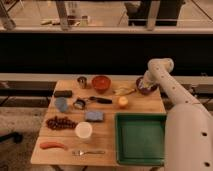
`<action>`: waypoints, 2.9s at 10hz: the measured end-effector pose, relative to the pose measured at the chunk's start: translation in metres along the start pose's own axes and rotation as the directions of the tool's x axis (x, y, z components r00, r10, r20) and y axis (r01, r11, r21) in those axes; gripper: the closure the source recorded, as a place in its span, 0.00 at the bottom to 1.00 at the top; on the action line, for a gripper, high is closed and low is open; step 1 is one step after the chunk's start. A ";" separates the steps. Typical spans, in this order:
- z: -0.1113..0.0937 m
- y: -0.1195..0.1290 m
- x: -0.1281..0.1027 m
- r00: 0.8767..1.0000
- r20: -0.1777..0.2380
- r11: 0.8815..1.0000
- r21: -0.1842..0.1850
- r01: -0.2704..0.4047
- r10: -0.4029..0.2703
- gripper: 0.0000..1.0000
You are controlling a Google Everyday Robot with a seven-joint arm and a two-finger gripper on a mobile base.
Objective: Wipe purple bowl with towel
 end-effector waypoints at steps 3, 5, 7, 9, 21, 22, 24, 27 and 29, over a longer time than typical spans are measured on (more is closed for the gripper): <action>-0.004 0.008 0.006 1.000 -0.020 1.000 -0.007 -0.008 0.008 0.98; -0.003 0.010 0.016 0.999 -0.050 1.000 -0.009 -0.019 0.019 0.98; 0.001 0.008 0.021 0.997 -0.070 1.000 -0.013 -0.027 0.026 0.98; 0.004 0.004 0.027 0.996 -0.085 0.999 -0.016 -0.036 0.034 0.98; 0.022 -0.016 -0.001 0.998 -0.064 0.999 -0.022 0.027 -0.029 0.98; 0.022 -0.015 -0.005 0.998 -0.059 0.999 -0.021 0.037 -0.038 0.98; 0.017 -0.011 -0.008 0.997 -0.057 0.999 -0.018 0.044 -0.044 0.98; 0.006 -0.001 -0.001 0.997 -0.073 0.999 -0.012 0.032 -0.033 0.98; 0.000 0.006 0.008 0.996 -0.089 1.000 -0.013 0.019 -0.020 0.98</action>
